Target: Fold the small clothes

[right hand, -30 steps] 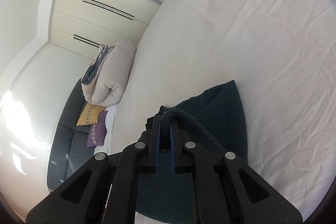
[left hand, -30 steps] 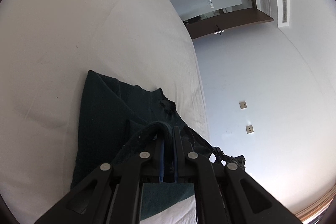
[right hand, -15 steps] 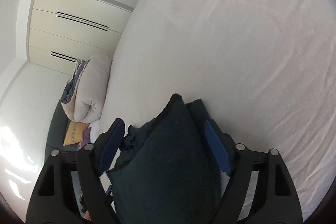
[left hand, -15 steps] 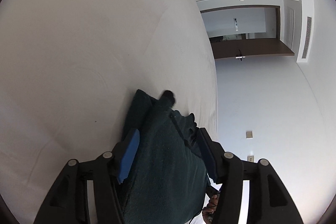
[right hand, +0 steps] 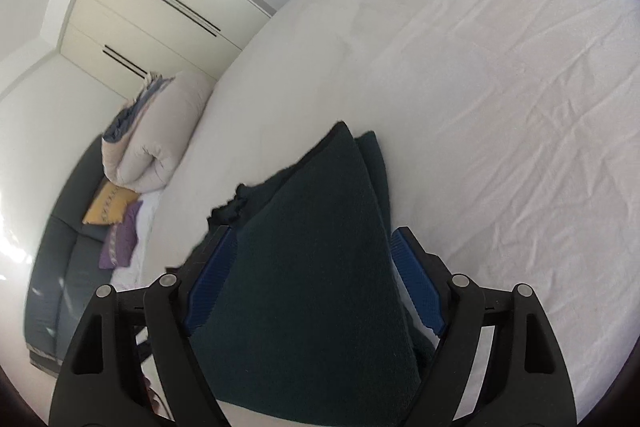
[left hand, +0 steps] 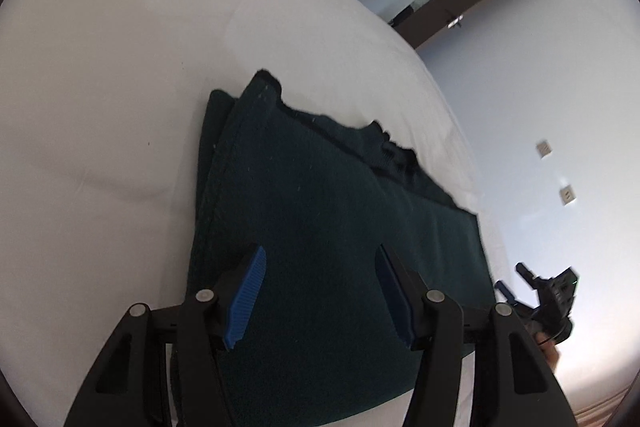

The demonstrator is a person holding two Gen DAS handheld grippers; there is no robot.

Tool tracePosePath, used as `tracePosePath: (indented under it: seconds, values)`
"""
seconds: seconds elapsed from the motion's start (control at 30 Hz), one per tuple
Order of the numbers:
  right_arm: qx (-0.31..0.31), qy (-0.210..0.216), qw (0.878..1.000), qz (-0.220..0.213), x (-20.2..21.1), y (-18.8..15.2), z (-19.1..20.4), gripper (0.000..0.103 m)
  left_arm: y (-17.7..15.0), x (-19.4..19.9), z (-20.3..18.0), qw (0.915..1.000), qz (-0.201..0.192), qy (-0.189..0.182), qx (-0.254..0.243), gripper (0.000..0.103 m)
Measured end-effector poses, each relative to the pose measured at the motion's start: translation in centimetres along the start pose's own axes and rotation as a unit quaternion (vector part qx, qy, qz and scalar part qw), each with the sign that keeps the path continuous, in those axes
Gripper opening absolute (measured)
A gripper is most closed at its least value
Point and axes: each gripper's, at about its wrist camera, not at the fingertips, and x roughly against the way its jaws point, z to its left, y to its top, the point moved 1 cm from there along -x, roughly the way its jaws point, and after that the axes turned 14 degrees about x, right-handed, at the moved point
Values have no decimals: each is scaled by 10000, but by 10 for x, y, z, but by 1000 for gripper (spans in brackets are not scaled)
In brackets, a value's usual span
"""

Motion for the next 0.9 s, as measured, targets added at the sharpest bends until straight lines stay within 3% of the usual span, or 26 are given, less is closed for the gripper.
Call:
tracePosePath:
  seconds: [0.03, 0.2, 0.37, 0.43, 0.57, 0.9]
  values:
    - [131, -142, 9998, 95, 4, -9, 0, 78, -7, -4, 3, 9999, 13, 136, -71, 59]
    - [521, -684, 9948, 551, 13, -51, -17, 73, -27, 1, 25, 9999, -98, 115, 6, 52]
    - [673, -864, 9924, 567, 30, -71, -28, 67, -37, 4, 34, 9997, -61, 227, -83, 43]
    - [787, -890, 9915, 530, 37, -75, -22, 67, -40, 6, 39, 9996, -92, 280, -45, 31]
    - [1080, -1055, 9858, 740, 34, -85, -18, 65, -44, 8, 49, 9993, -87, 344, 88, 18]
    - [1523, -1365, 9746, 909, 41, -105, -10, 61, -54, 10, 42, 9953, -163, 914, -274, 13]
